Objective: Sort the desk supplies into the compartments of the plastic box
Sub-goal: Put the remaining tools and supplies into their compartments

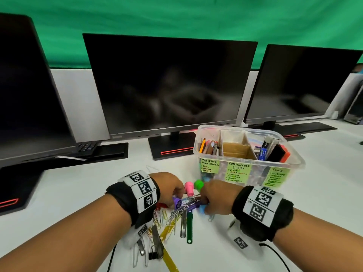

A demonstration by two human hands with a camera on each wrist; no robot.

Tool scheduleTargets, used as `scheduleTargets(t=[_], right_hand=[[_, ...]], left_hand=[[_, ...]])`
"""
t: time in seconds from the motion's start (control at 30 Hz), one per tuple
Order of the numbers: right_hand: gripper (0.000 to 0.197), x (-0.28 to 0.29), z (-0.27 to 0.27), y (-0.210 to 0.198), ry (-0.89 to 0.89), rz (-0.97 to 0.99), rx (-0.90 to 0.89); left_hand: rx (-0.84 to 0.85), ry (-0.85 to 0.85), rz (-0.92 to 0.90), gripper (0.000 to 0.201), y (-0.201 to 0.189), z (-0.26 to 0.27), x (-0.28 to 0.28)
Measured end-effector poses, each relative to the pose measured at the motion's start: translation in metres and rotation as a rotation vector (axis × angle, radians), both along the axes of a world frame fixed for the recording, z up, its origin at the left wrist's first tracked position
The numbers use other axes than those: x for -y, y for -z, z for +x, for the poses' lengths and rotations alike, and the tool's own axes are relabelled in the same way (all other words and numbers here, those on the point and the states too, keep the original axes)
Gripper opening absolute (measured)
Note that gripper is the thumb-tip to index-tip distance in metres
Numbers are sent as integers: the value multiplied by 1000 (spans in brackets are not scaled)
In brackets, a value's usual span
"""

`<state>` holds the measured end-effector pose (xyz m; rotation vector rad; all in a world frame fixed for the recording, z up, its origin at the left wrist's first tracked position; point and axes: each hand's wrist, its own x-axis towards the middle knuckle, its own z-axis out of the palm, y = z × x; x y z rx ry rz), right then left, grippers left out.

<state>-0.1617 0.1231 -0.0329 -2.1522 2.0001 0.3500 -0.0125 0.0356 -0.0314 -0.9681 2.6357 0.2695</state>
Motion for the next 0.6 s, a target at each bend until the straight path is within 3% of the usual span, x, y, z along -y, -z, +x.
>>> scheduleTargets(t=[0.2, 0.37, 0.47, 0.6], right_hand=[[24, 5, -11, -6, 111, -194, 96], [24, 14, 4, -8, 87, -233, 152], [37, 19, 9, -8, 47, -187, 109], [30, 21, 14, -5, -79, -83, -58]], left_hand=[[-40, -23, -27, 32, 5, 0, 1], [-209, -127, -44, 35, 0, -8, 7], [-294, -132, -48, 40, 0, -16, 8], [-243, -97, -69, 46, 3, -25, 8]])
